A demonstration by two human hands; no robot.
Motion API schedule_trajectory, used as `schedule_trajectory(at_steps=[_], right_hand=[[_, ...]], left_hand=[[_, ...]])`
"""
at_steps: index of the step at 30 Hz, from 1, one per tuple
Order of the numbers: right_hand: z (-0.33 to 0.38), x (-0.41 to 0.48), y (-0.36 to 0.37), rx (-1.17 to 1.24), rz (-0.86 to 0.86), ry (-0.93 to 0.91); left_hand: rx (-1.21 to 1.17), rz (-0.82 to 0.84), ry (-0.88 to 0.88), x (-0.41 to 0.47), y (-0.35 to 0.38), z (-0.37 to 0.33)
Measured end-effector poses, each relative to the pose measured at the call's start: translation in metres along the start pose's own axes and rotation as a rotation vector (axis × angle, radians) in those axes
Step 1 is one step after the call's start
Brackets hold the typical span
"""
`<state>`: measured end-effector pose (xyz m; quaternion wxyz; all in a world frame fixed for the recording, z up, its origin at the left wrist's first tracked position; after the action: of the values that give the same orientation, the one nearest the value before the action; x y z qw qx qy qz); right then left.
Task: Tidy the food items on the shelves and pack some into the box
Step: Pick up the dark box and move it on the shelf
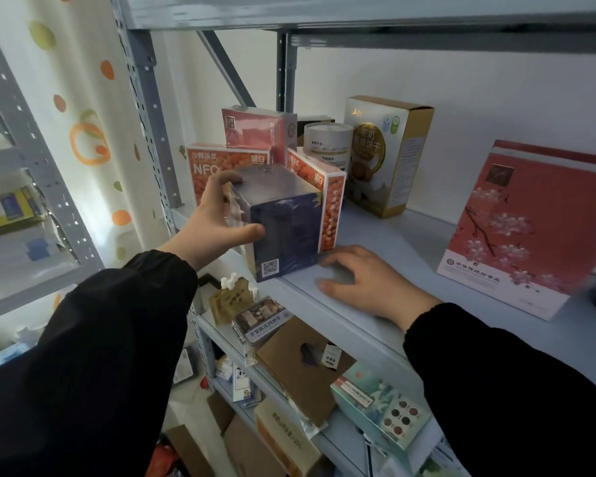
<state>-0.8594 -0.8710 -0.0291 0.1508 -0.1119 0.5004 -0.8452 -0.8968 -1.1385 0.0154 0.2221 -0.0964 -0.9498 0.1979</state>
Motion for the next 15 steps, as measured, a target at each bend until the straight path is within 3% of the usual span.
schedule_trajectory(at_steps=[3, 7, 15], right_hand=[[0.002, -0.005, -0.005, 0.096, -0.036, 0.012], [0.005, -0.016, -0.007, 0.396, -0.06, -0.009], [0.0, -0.055, -0.009, 0.717, -0.025, -0.054]], left_hand=[[-0.113, -0.032, -0.006, -0.012, 0.002, -0.008], [-0.243, -0.061, -0.008, -0.028, 0.007, -0.019], [-0.35, -0.014, 0.001, -0.048, 0.045, -0.052]])
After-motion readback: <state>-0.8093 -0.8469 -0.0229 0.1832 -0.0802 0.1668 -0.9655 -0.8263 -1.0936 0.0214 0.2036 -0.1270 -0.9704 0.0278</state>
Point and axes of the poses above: each hand's wrist, its own x-axis towards the middle knuckle, its own y-axis out of the palm, z = x × y, the point moved 5 cm from there along x, towards the middle knuckle, and after that the axes turned 3 degrees about z, right-handed, at the moved point
